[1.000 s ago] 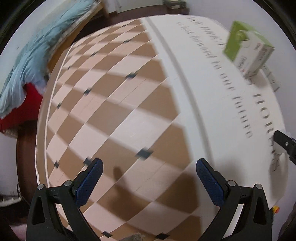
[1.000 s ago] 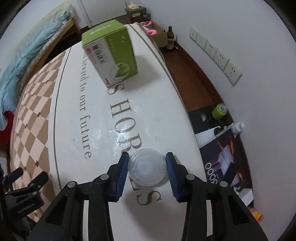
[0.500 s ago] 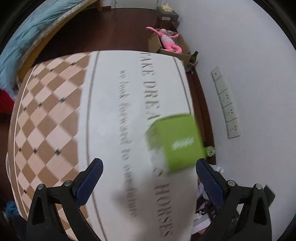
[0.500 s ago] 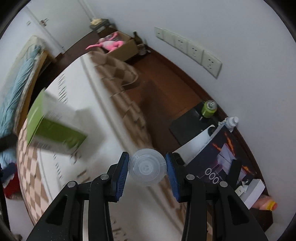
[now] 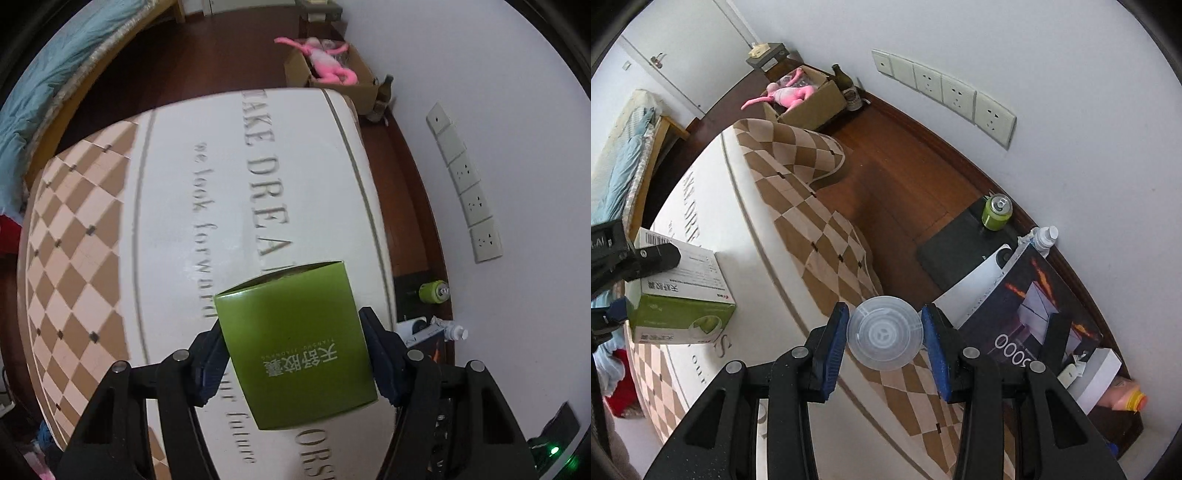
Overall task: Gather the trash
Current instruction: 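Grasp the clear plastic lid with the right tool while the left tool grasps the green box, then carry the green box and plastic lid over the bin and release both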
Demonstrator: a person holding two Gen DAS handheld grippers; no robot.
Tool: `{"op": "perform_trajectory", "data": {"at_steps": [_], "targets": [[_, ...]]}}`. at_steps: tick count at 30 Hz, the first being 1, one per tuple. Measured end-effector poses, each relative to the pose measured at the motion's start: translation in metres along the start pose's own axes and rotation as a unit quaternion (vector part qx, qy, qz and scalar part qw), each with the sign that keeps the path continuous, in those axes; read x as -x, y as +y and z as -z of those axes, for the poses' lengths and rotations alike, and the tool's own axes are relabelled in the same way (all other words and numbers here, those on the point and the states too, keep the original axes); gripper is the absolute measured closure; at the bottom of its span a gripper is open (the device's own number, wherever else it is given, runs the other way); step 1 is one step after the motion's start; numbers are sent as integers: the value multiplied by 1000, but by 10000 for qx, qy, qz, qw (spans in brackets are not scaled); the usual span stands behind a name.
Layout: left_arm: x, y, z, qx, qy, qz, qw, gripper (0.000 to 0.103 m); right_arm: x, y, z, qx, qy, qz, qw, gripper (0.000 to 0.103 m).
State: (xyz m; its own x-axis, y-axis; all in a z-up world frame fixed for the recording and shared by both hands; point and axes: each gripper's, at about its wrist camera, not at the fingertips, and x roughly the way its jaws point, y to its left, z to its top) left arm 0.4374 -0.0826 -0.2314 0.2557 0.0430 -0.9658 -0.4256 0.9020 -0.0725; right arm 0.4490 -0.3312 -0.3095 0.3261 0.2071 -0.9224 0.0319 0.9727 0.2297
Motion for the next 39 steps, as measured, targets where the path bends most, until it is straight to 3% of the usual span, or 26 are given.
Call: {"op": "perform_trajectory", "data": {"at_steps": [8, 17, 22, 32, 39], "targets": [[48, 53, 34, -150, -765, -130, 9969, 41, 35, 34, 15, 554, -281, -103, 9980, 61], [117, 146, 87, -49, -1458, -269, 9889, 41, 86, 117, 63, 1384, -537, -587, 9872, 61], [159, 216, 113, 301, -1787, -292, 9830, 41, 115, 176, 97, 1794, -572, -932, 9777, 61], [224, 382, 169, 1177, -2172, -584, 9672, 41, 159, 345, 186, 2913, -528, -1741, 9392, 61], [217, 504, 213, 1877, -1958, -902, 9583, 41, 137, 480, 285, 3722, -17, -2191, 9019, 61]]}}
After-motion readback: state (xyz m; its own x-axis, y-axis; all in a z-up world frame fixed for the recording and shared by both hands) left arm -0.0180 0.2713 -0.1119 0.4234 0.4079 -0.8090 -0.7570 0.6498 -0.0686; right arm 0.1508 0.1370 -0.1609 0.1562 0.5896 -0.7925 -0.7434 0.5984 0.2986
